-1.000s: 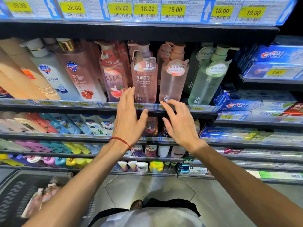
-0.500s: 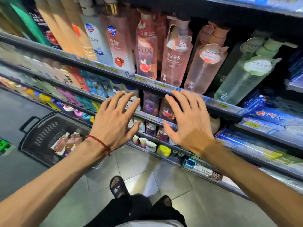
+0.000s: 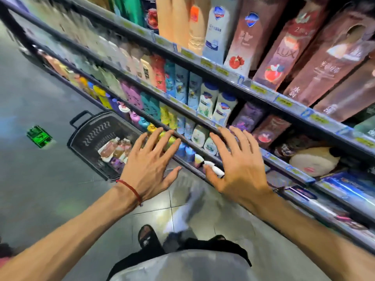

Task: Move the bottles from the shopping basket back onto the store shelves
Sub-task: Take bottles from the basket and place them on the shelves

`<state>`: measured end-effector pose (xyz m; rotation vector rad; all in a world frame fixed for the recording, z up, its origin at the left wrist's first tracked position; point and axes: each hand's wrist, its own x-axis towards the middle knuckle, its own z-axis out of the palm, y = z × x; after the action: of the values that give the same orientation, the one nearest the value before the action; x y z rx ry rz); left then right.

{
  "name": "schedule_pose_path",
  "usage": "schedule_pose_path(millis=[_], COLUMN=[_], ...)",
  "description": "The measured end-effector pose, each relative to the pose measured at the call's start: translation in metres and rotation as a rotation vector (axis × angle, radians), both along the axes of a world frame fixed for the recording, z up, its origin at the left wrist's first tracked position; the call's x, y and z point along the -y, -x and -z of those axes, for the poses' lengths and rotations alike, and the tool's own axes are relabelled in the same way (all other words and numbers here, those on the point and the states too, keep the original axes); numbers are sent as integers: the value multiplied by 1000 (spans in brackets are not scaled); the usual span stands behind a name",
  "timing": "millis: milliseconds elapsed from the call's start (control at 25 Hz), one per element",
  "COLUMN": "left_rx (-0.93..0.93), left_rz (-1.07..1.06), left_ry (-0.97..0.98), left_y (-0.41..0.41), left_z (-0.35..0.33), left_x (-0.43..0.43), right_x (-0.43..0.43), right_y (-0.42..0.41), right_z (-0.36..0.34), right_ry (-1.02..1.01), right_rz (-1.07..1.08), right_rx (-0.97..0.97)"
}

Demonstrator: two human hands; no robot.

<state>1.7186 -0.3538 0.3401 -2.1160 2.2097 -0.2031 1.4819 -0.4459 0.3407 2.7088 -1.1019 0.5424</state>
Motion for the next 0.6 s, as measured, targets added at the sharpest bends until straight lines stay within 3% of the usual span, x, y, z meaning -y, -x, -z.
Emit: schedule_pose_path(millis=[160,360,480,600], left_rx=[-10,-24,-48,-56], left_rz=[-40,-126,-173,-224], left_ry=[-31,-40,-51,-78], left_y=[-77,-174,-216,-257], left_z=[9,14,21,31], left_x=[-35,-74,-83,-74], right_x=[-30,-59,-63,-55], right_y=[-79,-170,-214,-260], right_z=[9,26,29,38], right_ry=[-59,-63,-108,-115], right_rz=[19,-86,-77,-114], right_rx=[-76,-33,-168,-177])
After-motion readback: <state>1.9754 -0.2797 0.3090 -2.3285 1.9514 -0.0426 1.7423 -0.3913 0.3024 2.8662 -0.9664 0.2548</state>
